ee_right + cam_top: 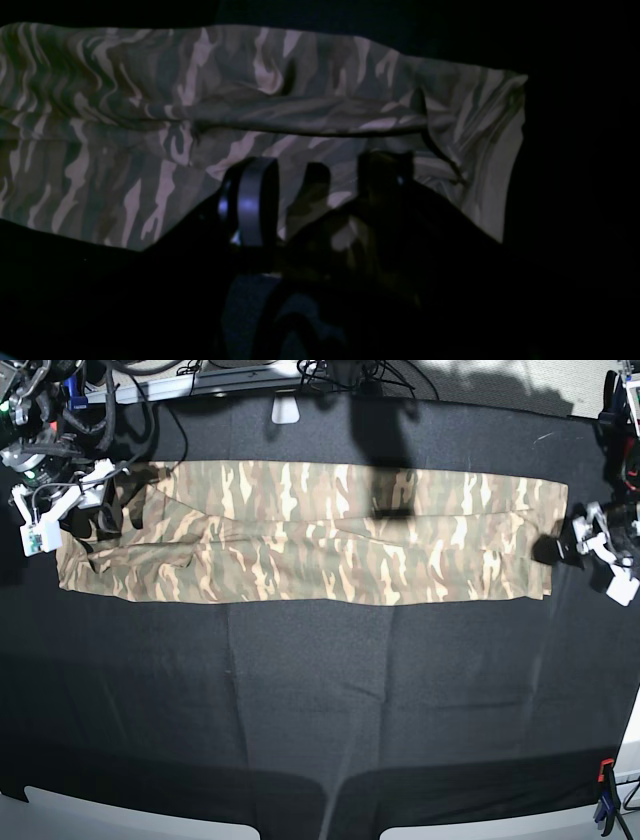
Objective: Layout the t-shirt on the table in an organized manner, then fold the t-shirt properly
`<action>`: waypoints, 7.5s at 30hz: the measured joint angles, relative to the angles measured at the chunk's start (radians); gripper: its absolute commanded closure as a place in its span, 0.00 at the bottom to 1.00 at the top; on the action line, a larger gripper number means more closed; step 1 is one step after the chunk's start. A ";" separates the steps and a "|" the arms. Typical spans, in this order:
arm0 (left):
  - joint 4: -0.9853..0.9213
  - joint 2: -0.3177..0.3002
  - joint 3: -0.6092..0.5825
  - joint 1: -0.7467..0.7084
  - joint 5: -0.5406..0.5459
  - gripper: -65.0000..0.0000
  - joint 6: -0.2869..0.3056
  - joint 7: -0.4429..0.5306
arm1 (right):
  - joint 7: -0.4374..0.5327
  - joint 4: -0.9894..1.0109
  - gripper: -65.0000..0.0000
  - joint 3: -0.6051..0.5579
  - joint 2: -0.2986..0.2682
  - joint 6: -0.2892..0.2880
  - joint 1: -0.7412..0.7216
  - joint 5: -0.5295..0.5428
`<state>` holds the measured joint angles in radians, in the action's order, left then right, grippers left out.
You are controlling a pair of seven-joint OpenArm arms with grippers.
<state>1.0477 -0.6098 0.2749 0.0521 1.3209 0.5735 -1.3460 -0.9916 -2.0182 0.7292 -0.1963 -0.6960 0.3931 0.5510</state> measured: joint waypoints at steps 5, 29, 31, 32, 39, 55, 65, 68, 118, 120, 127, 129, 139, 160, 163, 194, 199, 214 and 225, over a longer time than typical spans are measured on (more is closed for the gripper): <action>-0.001 0.011 0.000 -0.002 0.008 0.31 0.002 0.027 | 0.000 0.000 0.57 0.000 0.000 0.000 0.000 0.015; -0.001 0.078 0.002 0.003 -0.038 0.37 0.032 0.013 | 0.000 -0.004 0.57 0.000 0.000 0.000 -0.008 0.022; -0.001 0.078 0.001 0.003 -0.038 0.37 0.032 0.010 | 0.000 -0.004 0.57 0.000 0.000 0.000 -0.008 0.023; -0.001 0.078 0.001 0.003 -0.038 0.38 0.032 0.010 | 0.000 -0.004 0.57 0.000 0.000 0.000 -0.008 0.023; -0.001 0.080 0.001 -0.002 -0.062 0.94 0.030 -0.020 | 0.000 -0.004 0.57 0.000 0.000 0.000 -0.008 0.023; -0.001 -0.016 0.000 0.003 -0.246 1.00 0.010 0.158 | -0.001 -0.004 0.57 0.000 0.000 0.000 -0.008 0.022; 0.110 -0.055 -0.001 0.003 -0.353 1.00 -0.023 0.170 | -0.001 -0.004 0.57 0.000 0.000 0.000 -0.008 0.022; 0.173 -0.082 -0.001 0.003 -0.412 1.00 -0.084 0.182 | -0.001 -0.004 0.57 0.000 0.000 0.000 -0.008 0.022; 0.576 0.562 0.002 -0.145 -0.278 0.92 0.037 -0.013 | 0.003 -0.005 0.57 0.000 0.000 0.000 -0.011 0.022; 0.576 0.562 0.002 -0.145 -0.277 0.70 0.039 -0.015 | 0.003 -0.005 0.57 0.000 0.000 0.000 -0.011 0.022; 0.576 0.557 -0.107 -0.145 -0.194 0.58 0.041 -0.012 | 0.003 -0.005 0.57 0.000 0.000 0.000 -0.011 0.023; 0.576 0.558 -0.186 -0.143 -0.190 0.58 0.040 -0.012 | 0.003 -0.005 0.57 0.000 0.000 0.000 -0.011 0.022; 0.576 0.550 -0.335 -0.101 -0.196 0.58 0.041 -0.011 | 0.003 -0.005 0.57 0.000 -0.001 0.000 -0.011 0.022; 0.576 0.515 -0.335 -0.063 -0.256 0.43 0.045 0.022 | 0.082 0.151 0.34 0.007 0.000 0.119 -0.013 -0.106; 0.576 0.515 -0.335 -0.063 -0.256 0.43 0.045 0.022 | 0.060 0.151 0.34 0.007 0.000 0.118 -0.014 -0.079; 0.576 0.515 -0.335 -0.063 -0.361 0.43 0.066 0.014 | -0.016 0.151 0.34 0.007 0.000 0.135 -0.013 0.045; 0.576 0.512 -0.335 -0.057 -0.421 0.43 0.116 0.025 | -0.023 0.151 0.34 0.009 0.000 0.136 -0.018 0.026; 0.576 0.460 -0.338 0.087 -0.592 0.43 0.118 0.158 | -0.120 0.418 0.34 0.013 -0.014 0.111 -0.137 0.081; 0.576 0.459 -0.338 0.093 -0.825 0.43 0.097 0.291 | -0.100 0.642 0.34 0.017 -0.019 -0.009 -0.266 0.190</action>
<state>1.6234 -0.1505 -0.0635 0.1448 0.4961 0.6701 -1.0550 -1.0912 -1.3762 0.7460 -0.2153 -0.7052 0.1272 0.7410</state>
